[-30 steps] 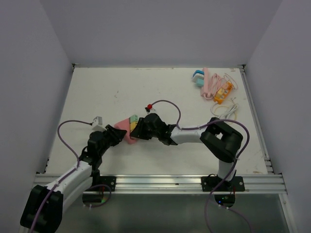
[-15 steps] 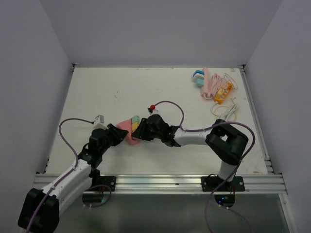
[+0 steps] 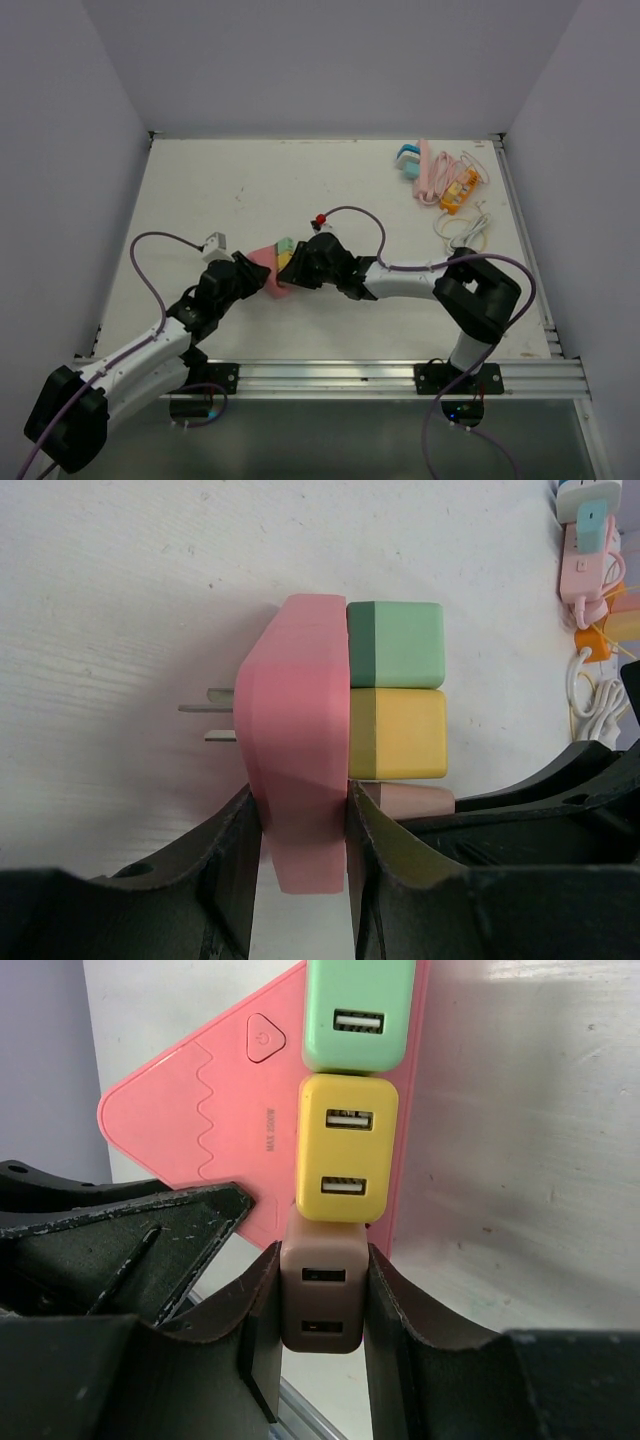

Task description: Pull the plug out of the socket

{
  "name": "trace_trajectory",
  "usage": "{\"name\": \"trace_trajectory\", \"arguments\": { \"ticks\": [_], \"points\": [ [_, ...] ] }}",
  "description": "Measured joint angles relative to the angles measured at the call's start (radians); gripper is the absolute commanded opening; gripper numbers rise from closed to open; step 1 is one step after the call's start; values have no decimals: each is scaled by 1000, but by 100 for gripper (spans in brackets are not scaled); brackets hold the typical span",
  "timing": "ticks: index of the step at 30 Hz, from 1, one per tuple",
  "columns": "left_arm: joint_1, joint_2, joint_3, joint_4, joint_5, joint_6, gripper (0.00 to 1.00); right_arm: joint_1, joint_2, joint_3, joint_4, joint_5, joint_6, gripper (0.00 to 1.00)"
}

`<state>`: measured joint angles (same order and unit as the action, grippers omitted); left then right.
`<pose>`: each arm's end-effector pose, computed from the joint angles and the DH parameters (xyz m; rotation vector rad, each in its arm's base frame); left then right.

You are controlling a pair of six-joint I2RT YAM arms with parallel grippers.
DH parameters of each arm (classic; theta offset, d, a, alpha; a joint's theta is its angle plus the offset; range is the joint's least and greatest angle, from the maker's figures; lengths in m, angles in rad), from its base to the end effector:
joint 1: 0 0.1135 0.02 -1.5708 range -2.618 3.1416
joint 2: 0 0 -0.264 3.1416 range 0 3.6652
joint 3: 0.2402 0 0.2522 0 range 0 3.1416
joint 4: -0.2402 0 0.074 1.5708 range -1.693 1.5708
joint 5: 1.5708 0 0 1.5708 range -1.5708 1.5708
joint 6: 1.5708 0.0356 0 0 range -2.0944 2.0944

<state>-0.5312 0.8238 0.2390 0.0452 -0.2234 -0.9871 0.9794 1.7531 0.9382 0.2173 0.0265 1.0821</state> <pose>0.1517 -0.0800 0.1662 -0.6233 2.0778 -0.6683 0.2071 0.3068 0.1744 0.1403 2.4018 1.0752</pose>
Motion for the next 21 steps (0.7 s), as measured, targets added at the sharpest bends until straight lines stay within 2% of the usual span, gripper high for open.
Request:
{"name": "trace_trajectory", "arguments": {
  "ticks": [5, 9, 12, 17, 21],
  "points": [
    [-22, 1, 14, -8, -18, -27, 0, -25, -49, -50, 24, -29, 8, 0],
    [6, 6, 15, -63, -179, -24, 0, -70, -134, -135, 51, -53, 8, 0],
    [10, 7, 15, -72, -241, -24, 0, -101, -151, -175, 77, -71, 8, 0],
    [10, 2, 15, -71, -257, -23, 0, -153, -165, -243, 136, -128, 2, 0],
    [10, -5, 13, -68, -251, -13, 0, -269, -217, -289, 157, -171, -39, 0]
  ]
}}
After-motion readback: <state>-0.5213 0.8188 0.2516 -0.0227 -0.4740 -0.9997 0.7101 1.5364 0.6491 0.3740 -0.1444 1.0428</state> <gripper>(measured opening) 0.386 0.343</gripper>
